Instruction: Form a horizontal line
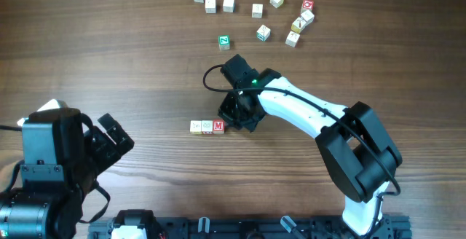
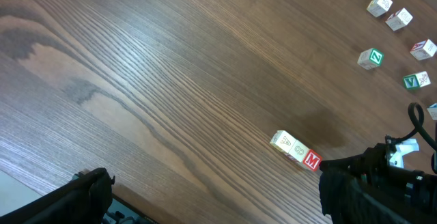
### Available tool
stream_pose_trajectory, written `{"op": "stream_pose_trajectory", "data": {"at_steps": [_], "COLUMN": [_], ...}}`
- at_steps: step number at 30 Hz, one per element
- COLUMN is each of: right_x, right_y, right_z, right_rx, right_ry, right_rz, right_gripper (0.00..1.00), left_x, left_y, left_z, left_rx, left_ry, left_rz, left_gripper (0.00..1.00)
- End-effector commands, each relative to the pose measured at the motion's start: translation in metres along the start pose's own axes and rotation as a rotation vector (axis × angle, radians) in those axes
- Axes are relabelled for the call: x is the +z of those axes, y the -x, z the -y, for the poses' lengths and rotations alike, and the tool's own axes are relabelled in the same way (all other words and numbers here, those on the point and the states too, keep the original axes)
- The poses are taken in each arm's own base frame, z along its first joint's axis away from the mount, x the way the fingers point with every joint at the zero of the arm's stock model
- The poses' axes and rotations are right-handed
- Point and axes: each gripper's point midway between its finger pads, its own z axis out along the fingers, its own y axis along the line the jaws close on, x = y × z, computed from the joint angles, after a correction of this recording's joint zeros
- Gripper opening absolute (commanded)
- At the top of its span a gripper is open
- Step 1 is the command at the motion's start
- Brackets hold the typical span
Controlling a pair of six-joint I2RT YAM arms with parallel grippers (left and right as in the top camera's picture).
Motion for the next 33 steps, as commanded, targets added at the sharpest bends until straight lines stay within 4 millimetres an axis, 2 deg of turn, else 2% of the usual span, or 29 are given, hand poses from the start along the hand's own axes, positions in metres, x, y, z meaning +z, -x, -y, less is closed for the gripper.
{"op": "stream_pose_trajectory", "data": {"at_steps": [1, 7, 22, 29, 33], "right_x": [0.008, 0.008, 0.010, 0.011, 0.011], "right_y": [0.001, 0.011, 0.008, -0.009, -0.010], "right_z": [0.008, 0.012, 0.012, 0.006, 0.005], "right_rx": [0.008, 0.004, -0.009, 0.000, 0.019], "right_ry": [-0.033, -0.060, -0.067, -0.030, -0.028], "right_rz": [0.002, 0.071, 0.081, -0.018, -0.024], "right_gripper": [0.05, 0.05, 0.05, 0.05, 0.05], "left_x": [-0.001, -0.001, -0.001, -0.001, -0.001], "left_y": [0.000, 0.000, 0.000, 0.000, 0.000], "left_z": [0.000, 0.000, 0.000, 0.000, 0.000], "left_rx": [-0.005, -0.005, -0.005, -0.005, -0.005], "left_ry": [-0.007, -0.007, -0.007, -0.007, -0.007], "left_rz": [0.001, 0.001, 0.001, 0.001, 0.001], "left_gripper": [1.00, 1.00, 1.00, 1.00, 1.00]}}
